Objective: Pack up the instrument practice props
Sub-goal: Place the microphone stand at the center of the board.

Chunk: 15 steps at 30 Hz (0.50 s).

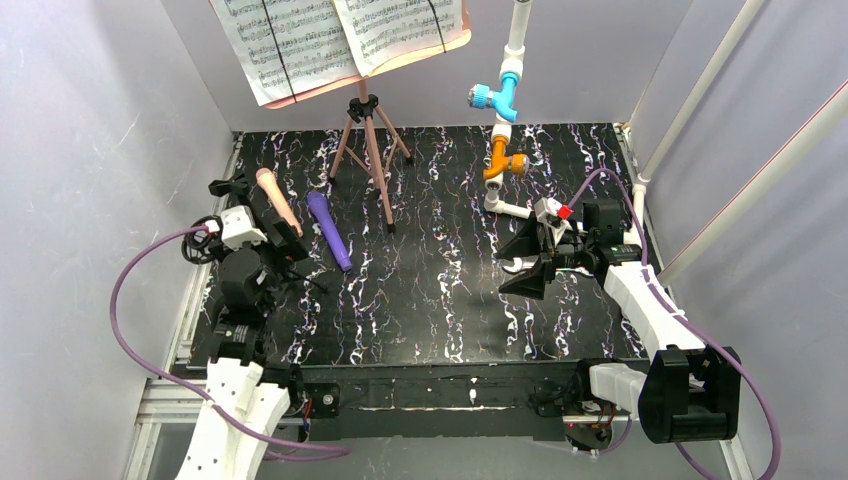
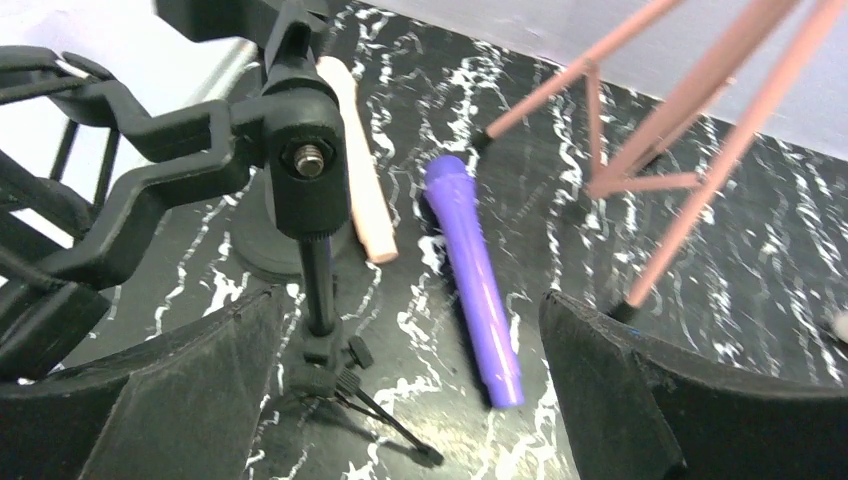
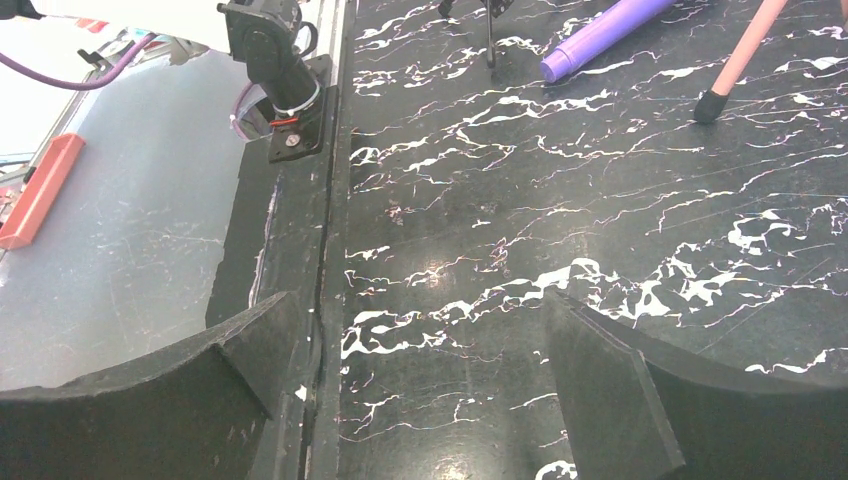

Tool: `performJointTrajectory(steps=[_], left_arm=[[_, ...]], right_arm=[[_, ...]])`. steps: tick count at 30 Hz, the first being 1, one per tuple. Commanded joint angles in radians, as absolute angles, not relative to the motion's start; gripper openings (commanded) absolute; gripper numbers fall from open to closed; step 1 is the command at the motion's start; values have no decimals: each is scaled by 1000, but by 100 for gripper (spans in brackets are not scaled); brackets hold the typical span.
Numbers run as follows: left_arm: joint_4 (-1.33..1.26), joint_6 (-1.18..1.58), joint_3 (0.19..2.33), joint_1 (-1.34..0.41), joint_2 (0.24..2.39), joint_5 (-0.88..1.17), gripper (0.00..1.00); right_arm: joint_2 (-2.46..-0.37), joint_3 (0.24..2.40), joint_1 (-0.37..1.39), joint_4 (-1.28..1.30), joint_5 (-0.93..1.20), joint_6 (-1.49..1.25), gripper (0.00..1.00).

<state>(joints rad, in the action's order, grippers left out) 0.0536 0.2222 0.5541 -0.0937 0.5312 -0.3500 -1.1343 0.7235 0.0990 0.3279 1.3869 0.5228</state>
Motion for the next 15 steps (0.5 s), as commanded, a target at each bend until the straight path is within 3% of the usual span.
performJointTrajectory(steps=[1, 9, 15], left_arm=[[283, 273, 605, -89, 491, -170, 98], [472, 336, 675, -90, 473, -15, 98], [551, 410, 701, -114, 427, 225, 98]], right_arm=[[-1120, 739, 94, 331, 1404, 531, 100], [-1112, 737, 74, 331, 1408, 529, 100], [-1116, 738, 74, 332, 1409, 530, 100]])
